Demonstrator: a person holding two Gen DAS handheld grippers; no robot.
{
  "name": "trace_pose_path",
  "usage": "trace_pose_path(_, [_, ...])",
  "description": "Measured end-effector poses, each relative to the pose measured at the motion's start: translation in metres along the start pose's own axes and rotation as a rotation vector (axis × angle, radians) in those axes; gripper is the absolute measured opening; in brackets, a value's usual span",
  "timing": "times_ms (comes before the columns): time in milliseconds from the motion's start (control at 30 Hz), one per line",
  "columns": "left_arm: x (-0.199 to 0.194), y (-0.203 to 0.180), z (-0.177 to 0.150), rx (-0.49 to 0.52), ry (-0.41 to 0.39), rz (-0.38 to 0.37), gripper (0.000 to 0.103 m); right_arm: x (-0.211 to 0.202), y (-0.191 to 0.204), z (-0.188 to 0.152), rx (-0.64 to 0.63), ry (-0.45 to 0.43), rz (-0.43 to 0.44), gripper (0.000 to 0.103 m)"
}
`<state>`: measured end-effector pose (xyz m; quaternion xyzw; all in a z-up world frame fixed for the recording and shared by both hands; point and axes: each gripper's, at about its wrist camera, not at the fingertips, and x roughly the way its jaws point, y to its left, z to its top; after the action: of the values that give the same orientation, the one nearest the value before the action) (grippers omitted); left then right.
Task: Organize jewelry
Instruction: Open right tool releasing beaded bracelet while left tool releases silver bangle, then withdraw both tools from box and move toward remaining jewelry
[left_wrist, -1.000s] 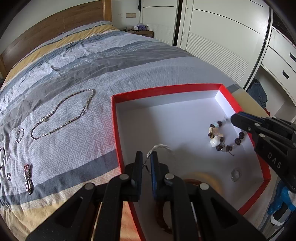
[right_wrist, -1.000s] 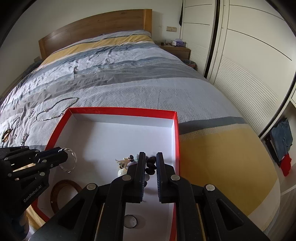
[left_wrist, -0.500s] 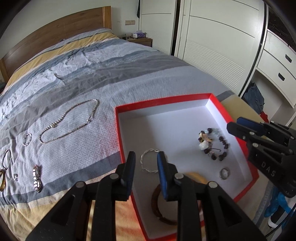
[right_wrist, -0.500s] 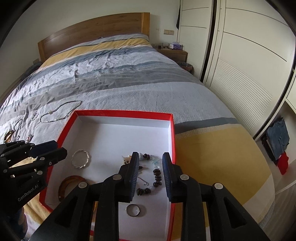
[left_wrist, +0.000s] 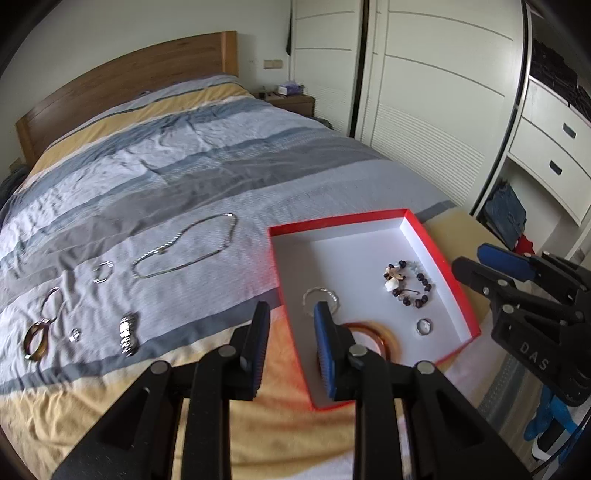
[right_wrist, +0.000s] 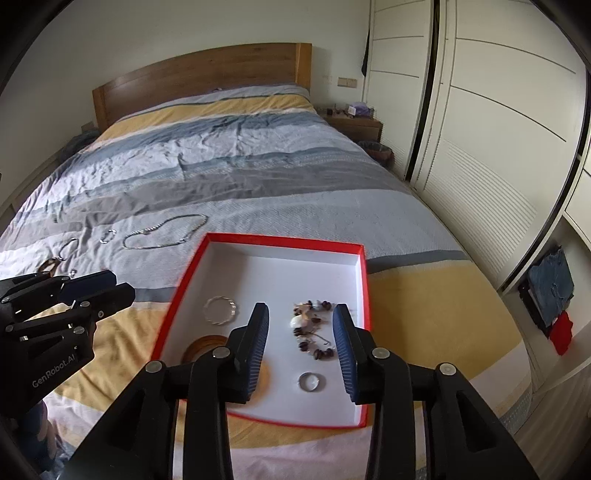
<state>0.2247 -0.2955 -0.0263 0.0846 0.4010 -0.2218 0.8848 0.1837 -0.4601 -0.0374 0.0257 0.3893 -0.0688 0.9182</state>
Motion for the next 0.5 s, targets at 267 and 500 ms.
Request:
trace_pose_path(267, [-0.062, 0.035, -0.035, -0.032, -0.025, 0.083, 0.024, -0.044, 0.047, -0.013, -0.024, -0.009, 0.013, 0.047])
trace_pose_path(500, [-0.118, 0.071, -0.075, -0.066, -0.04, 0.182, 0.024, -0.081, 0.092, -0.031, -0.063, -0.031, -0.002, 0.051])
